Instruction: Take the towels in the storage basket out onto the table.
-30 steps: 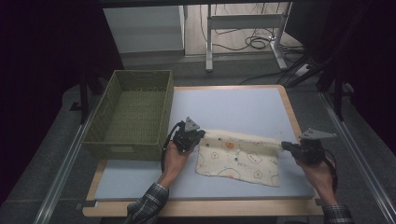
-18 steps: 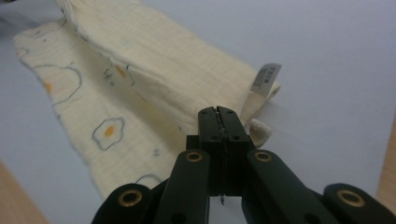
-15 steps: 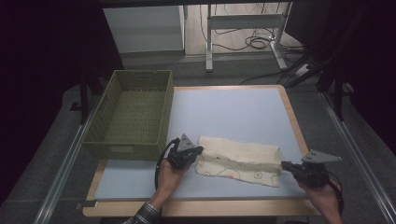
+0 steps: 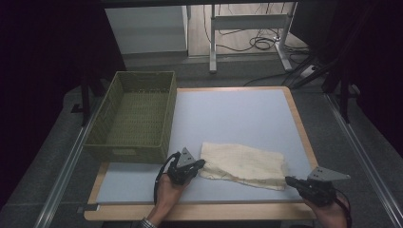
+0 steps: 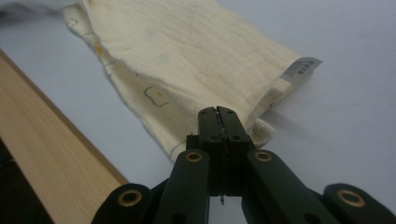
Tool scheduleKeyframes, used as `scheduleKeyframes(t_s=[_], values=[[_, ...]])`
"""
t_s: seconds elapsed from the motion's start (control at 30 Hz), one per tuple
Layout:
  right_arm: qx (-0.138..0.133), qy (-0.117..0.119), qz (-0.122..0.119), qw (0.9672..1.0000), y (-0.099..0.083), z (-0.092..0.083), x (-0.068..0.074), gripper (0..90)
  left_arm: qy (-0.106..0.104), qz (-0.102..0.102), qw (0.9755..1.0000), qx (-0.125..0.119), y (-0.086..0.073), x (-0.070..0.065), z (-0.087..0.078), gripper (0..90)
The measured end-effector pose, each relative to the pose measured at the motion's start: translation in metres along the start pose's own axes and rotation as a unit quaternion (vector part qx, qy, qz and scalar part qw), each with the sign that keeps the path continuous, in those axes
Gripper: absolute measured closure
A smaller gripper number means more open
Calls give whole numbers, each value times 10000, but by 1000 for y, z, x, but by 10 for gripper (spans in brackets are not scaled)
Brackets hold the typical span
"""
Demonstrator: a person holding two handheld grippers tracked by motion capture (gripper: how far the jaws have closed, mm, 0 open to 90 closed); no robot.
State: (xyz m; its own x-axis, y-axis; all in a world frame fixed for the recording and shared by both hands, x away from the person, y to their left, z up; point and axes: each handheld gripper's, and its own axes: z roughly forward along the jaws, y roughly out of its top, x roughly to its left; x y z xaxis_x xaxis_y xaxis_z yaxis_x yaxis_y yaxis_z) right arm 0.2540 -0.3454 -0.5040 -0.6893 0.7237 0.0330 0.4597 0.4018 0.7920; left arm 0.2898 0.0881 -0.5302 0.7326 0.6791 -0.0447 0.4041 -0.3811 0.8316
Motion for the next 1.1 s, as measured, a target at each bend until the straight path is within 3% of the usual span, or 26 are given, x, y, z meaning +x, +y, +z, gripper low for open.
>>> scheduleKeyframes(t_s=[0.13, 0.2, 0.33, 0.43, 0.53, 0.83, 1.0, 1.1], values=[[48, 75, 63, 9999, -9, 1, 2, 894, -204, -198, 9996, -12, -9, 1, -4, 865], [70, 140, 110, 9998, -12, 0, 3, 868, -315, -286, 9991, 78, -12, 2, -6, 790], [104, 61, 141, 9998, -14, -7, 1, 777, -200, -338, 9991, 158, -16, 7, -17, 643], [105, -104, 191, 9997, -13, -15, -5, 744, 6, -368, 9991, 200, -15, 14, -23, 604], [68, -183, 273, 9994, -10, -20, -11, 715, 63, -455, 9987, 226, -8, 21, -22, 590], [44, -358, 368, 9987, 16, -15, -33, 685, 79, -379, 9990, 242, 27, 27, 6, 574], [84, -380, 399, 9984, 35, 8, -45, 688, 168, -324, 9986, 380, 44, 33, 28, 579], [165, -390, 411, 9983, 45, 27, -51, 717, 226, -361, 9981, 452, 51, 40, 38, 625]])
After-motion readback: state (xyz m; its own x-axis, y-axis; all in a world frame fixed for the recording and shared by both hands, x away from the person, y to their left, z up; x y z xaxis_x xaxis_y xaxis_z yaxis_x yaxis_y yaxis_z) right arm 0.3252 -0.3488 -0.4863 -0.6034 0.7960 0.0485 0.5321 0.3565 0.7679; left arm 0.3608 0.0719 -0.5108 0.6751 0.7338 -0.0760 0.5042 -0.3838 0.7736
